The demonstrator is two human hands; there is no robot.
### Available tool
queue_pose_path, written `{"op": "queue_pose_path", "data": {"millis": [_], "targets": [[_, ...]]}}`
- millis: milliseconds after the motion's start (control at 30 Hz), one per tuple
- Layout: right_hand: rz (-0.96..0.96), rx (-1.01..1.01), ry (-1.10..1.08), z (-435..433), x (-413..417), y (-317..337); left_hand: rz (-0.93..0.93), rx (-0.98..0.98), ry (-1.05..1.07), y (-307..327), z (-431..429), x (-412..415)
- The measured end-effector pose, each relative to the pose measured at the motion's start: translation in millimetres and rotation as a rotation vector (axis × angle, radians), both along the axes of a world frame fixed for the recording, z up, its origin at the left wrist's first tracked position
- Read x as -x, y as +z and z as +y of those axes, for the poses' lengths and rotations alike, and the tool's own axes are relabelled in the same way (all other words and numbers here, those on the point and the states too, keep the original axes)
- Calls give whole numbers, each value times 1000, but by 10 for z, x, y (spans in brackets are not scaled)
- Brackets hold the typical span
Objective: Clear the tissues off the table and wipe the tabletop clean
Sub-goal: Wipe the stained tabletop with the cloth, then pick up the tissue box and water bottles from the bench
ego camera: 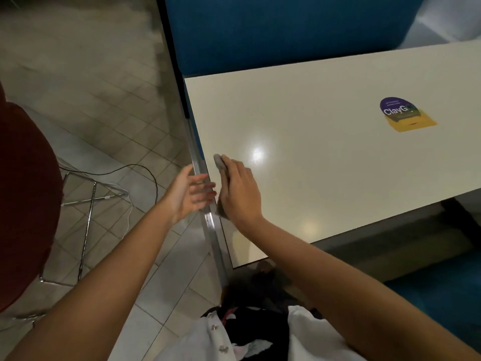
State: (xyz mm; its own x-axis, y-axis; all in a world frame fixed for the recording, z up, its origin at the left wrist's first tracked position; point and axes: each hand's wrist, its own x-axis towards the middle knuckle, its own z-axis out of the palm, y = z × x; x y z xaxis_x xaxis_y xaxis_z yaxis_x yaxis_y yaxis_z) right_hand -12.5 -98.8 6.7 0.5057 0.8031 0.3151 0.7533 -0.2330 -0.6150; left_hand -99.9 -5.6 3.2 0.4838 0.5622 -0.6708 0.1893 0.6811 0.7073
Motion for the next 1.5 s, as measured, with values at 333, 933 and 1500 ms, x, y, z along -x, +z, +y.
{"op": "queue_pose_path", "data": {"millis": [333, 933, 1500], "targets": [[318, 100, -206, -333, -614, 168, -179, 221, -301, 259, -469, -877], [1248, -304, -829, -2956, -1729, -120, -56, -162, -1219, -16, -2393, -2313], [1307, -860, -1952, -5502, -650, -2004, 187, -219, -1810, -2032, -4901, -2354]]}}
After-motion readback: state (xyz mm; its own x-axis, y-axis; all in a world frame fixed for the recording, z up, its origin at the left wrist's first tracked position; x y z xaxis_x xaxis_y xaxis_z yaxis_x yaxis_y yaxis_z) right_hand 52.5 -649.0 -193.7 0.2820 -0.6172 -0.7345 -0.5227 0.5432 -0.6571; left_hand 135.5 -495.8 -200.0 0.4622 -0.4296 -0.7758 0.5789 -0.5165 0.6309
